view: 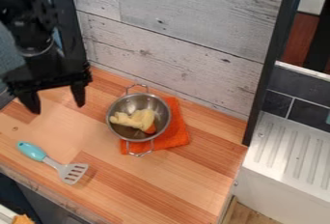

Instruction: Put the blue spatula to the right side of the table

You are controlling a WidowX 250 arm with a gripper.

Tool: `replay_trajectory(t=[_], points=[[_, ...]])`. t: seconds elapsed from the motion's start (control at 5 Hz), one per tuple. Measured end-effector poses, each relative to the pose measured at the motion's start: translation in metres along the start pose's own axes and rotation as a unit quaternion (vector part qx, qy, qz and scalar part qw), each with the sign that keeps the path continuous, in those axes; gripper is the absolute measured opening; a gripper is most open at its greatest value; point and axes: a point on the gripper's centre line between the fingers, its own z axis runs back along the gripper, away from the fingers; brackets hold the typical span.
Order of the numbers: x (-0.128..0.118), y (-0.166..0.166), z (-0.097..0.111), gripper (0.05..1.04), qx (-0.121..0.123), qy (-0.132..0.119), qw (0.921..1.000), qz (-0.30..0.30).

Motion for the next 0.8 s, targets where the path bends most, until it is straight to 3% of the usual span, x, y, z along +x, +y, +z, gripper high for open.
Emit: replay_trajectory(t=[0.2,0.4,0.6,0.8], points=[[0.001,0.010,-0.016,0.999,0.012,-0.007,0.9985,0.053],[-0.002,0.021,-0.034,0.999,0.006,0.005,0.9931,0.117],[-0.011,0.028,-0.043,0.999,0.016,-0.006,0.9876,0.156],[-0.018,0.042,-0.054,0.999,0.029,0.005,0.9819,0.187]])
